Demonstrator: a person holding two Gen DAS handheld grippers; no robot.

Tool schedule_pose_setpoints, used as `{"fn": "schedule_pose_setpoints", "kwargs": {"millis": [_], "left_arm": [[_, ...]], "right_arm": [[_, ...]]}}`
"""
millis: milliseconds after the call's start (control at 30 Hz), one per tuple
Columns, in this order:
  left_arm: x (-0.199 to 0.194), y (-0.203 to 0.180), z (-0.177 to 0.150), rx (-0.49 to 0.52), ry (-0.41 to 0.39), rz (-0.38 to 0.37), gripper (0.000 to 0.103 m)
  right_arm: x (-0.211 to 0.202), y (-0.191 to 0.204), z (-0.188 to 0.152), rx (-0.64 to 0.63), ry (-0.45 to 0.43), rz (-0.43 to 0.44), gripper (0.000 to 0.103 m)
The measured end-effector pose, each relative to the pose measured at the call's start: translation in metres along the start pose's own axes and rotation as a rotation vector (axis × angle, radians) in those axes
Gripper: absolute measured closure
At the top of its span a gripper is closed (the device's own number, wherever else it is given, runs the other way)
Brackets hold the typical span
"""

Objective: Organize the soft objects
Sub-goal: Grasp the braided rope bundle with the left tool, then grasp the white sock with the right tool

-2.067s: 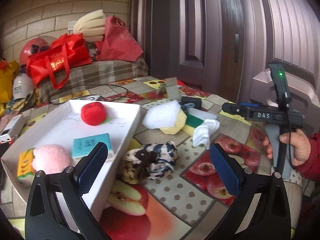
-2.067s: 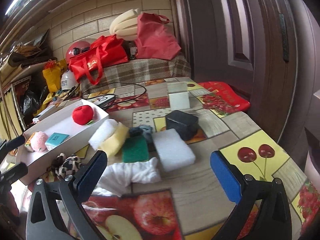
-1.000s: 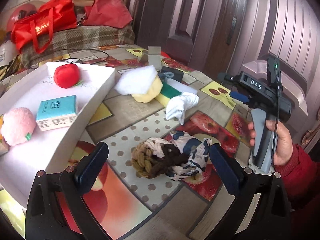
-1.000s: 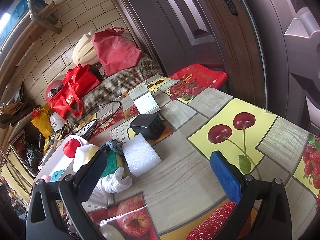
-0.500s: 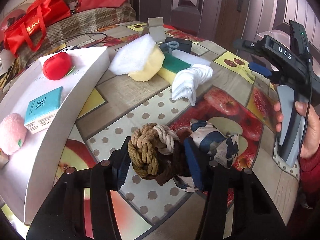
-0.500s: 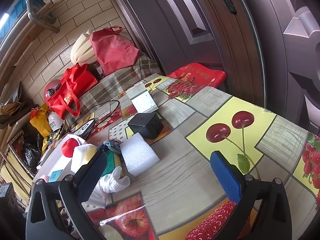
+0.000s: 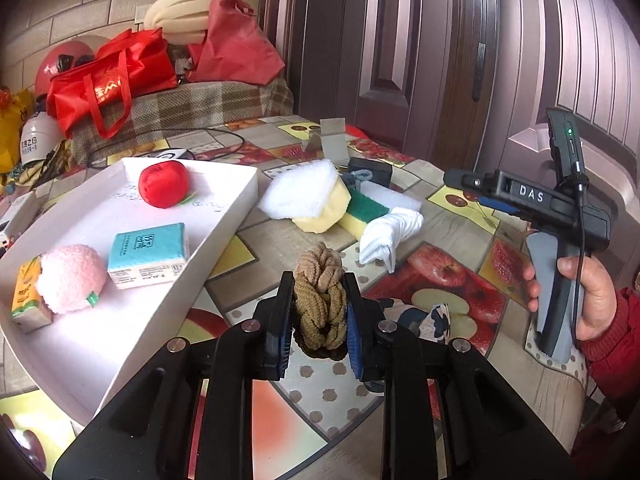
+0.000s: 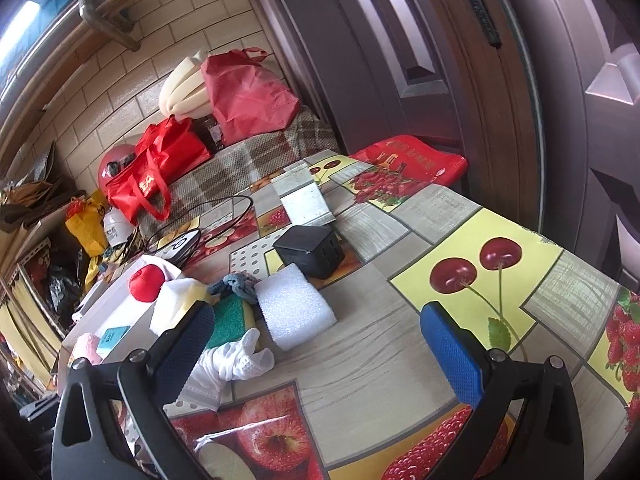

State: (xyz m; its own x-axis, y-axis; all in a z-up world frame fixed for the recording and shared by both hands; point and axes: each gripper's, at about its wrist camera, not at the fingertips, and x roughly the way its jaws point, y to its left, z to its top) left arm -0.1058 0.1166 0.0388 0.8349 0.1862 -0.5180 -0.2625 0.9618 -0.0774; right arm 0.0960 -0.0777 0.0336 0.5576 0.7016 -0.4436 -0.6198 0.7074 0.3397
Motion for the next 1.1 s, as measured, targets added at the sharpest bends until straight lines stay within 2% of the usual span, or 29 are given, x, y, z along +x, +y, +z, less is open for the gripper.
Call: {"fn": "schedule_pose_setpoints", "kwargs": {"millis": [100, 267, 367, 600, 667, 700, 733, 933, 1100], "left_arm": [[-0.006, 0.008, -0.001, -0.011, -0.026, 0.027, 0.082], [-0.004, 0.022, 0.0, -0.067, -0.02, 0.022, 0.082], [-0.004, 0.022, 0.0, -0.068, -0.022, 0.024, 0.082], [-0.004, 0.02, -0.001, -0.054, -0.021, 0.029, 0.082], [-0.004, 0.02, -0.001, -0.056, -0.021, 0.029, 0.082], [-0.004, 0.02, -0.001, -0.056, -0.021, 0.029, 0.082], [-0.004, 0.02, -0.001, -0.056, -0.023, 0.03, 0.082], [-0.013, 0.021, -0.002, -0.056, -0.059, 0.044, 0.082], [-0.02, 0.016, -0.004, -0.031, -0.091, 0.064, 0.082]], "right_arm": [[0.011, 0.02, -0.005, -0.098, 0.087, 0.045, 0.0], [0.04, 0.055, -0.018, -0.268, 0.235, 0.066, 0.0], [0.053, 0.066, -0.022, -0.298, 0.28, 0.08, 0.0], [0.078, 0.077, -0.027, -0.324, 0.364, 0.039, 0.002], [0.077, 0.079, -0.027, -0.333, 0.366, 0.052, 0.032], [0.075, 0.079, -0.027, -0.336, 0.362, 0.072, 0.055], [0.073, 0.081, -0.027, -0.342, 0.357, 0.098, 0.069], [0.047, 0.083, -0.027, -0.362, 0.267, 0.121, 0.069], [0.005, 0.046, -0.022, -0.234, 0.147, 0.085, 0.069]]}}
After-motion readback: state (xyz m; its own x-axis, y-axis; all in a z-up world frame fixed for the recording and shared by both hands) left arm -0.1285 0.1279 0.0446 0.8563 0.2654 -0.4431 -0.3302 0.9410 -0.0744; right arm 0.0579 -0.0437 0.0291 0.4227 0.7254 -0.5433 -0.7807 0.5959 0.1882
